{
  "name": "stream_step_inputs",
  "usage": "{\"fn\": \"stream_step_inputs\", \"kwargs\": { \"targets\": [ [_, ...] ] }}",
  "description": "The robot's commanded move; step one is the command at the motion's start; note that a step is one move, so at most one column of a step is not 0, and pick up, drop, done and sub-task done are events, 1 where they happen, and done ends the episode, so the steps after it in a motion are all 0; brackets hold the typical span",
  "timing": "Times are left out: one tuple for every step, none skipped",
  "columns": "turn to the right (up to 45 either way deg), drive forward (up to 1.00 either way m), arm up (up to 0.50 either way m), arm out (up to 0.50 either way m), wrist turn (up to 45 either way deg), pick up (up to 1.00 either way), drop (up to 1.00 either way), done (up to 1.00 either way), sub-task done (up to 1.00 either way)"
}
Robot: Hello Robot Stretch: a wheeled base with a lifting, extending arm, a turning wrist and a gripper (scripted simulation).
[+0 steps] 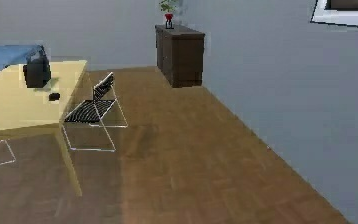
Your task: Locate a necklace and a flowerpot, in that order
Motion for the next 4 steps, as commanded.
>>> {"fn": "stream_step_inputs", "kwargs": {
  "targets": [
    [0.0, 1.00, 0.00, 0.00, 0.0, 0.00, 0.00, 0.00, 0.00],
    [0.0, 1.00, 0.00, 0.00, 0.0, 0.00, 0.00, 0.00, 0.00],
    [0.0, 0.20, 0.00, 0.00, 0.0, 0.00, 0.00, 0.00, 0.00],
    [-18.0, 0.00, 0.00, 0.00, 0.0, 0.00, 0.00, 0.00, 0.00]
  ]
}}
